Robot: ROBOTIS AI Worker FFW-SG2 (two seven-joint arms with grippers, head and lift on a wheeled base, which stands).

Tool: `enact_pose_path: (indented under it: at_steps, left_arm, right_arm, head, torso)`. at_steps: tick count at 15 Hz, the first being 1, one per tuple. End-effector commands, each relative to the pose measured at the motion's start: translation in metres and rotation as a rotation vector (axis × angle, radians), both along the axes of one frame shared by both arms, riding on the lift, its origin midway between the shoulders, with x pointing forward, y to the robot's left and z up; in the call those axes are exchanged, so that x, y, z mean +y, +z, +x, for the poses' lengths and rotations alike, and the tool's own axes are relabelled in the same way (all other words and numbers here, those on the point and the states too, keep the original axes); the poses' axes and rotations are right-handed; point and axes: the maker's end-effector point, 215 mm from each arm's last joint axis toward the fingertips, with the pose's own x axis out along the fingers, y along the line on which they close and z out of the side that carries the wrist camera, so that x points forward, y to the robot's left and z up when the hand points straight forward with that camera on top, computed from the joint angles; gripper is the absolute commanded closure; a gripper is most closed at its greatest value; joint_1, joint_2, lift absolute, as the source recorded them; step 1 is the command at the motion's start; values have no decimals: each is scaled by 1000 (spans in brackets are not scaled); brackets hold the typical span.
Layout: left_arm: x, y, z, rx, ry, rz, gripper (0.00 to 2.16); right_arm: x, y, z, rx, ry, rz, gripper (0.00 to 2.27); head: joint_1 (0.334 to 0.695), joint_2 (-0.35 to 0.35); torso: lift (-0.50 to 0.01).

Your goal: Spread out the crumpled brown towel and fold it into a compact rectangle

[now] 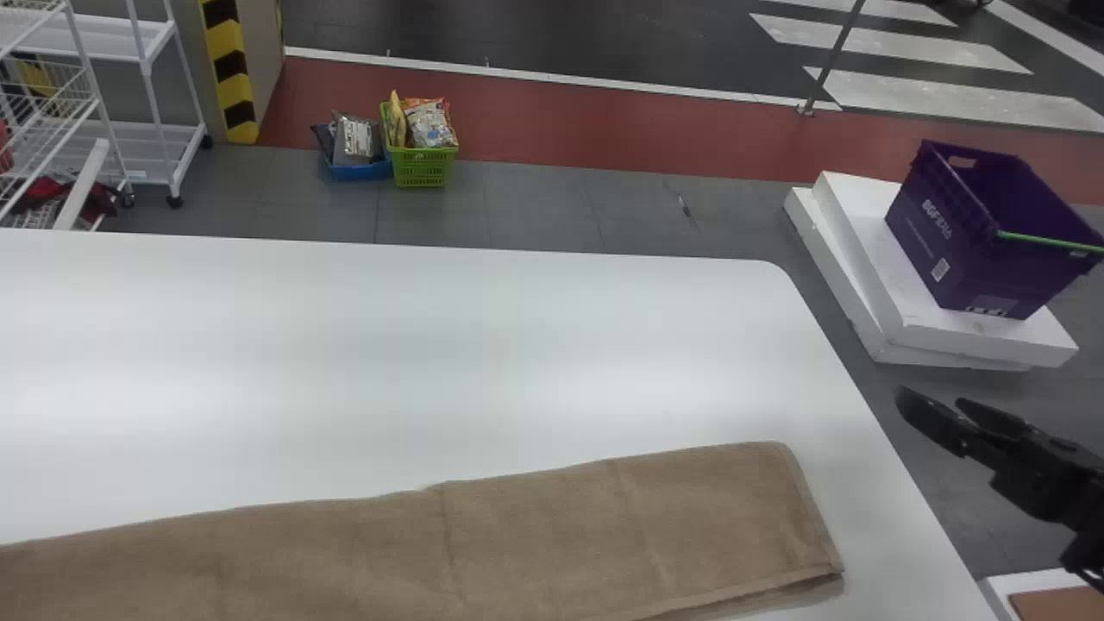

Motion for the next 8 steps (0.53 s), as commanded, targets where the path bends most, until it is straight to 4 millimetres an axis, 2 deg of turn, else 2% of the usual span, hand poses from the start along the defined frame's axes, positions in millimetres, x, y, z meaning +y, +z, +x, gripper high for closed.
enact_pose_path:
  at_steps: [1,5,8]
  left_arm:
    - [4,-3,-3,13,8,7,194]
    - [13,-12,-1,25,39,51,194]
    - [9,-19,1,35,36,55,201]
  right_arm:
    - [0,-2,1,-5,2,1,90]
    - [3,-2,3,-9,11,2,90]
    - [3,-2,3,-9,10,1,90]
  head:
    - [695,-213]
    - [695,-202]
    - [695,-184]
  torso:
    - [-127]
    - [-127]
    - [-127]
